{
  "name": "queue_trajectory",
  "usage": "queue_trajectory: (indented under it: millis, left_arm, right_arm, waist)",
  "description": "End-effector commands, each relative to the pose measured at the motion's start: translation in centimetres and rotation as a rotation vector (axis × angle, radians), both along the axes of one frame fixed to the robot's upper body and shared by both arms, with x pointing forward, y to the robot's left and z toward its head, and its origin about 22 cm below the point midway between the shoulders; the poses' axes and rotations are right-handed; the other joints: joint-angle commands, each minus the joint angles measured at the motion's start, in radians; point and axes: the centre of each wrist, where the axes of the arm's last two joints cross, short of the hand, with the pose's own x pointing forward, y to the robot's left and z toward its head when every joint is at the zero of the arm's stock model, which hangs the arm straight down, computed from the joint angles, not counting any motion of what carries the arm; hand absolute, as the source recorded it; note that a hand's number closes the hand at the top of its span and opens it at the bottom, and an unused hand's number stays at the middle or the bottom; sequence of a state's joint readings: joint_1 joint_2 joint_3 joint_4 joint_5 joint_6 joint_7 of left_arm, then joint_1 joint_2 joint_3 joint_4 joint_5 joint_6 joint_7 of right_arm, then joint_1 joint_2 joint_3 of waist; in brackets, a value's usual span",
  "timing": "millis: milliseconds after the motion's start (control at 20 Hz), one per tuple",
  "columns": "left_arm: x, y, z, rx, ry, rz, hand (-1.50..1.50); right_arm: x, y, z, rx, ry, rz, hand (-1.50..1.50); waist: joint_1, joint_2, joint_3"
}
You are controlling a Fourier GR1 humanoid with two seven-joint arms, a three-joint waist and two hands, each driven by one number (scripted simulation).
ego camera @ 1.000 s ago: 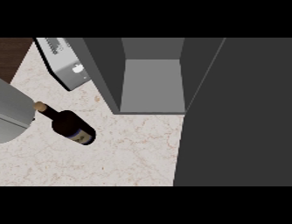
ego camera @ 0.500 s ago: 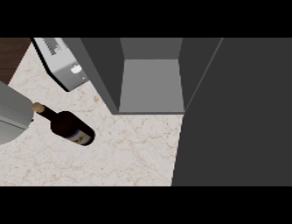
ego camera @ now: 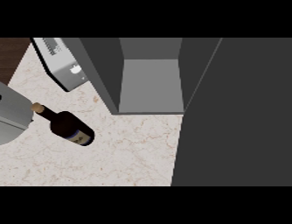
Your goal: Pick up the wine, place it into the cabinet and close the cabinet
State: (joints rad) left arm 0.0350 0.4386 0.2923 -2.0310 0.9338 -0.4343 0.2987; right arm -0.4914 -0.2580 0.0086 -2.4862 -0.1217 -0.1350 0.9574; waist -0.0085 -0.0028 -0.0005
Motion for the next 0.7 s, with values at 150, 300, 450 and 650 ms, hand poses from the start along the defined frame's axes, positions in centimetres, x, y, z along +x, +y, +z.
queue_trajectory:
  millis: [150,300,450,650]
  left_arm:
    - [1.9,0.8,-3.1,0.049,0.027,0.013,-1.50]
    - [1.5,0.2,-4.5,0.065,0.047,0.013,-1.50]
    - [2.6,1.6,-6.5,0.045,0.085,0.030,-1.50]
    - [2.6,0.9,-8.8,0.081,0.103,0.039,-1.50]
  right_arm:
    - [-3.3,-0.5,0.0,0.035,-0.038,0.097,-1.50]
    - [-4.1,-0.2,0.5,0.020,-0.025,0.094,-1.50]
    - [-2.6,-0.5,1.4,0.030,-0.032,0.090,-1.50]
    - [-3.3,0.2,1.0,0.024,-0.037,0.094,-1.50]
  waist:
    - [-0.003,0.001,0.000]
    - [-0.002,-0.001,-0.001]
    - [-0.002,0.001,-0.001]
    - [0.001,0.000,-0.001]
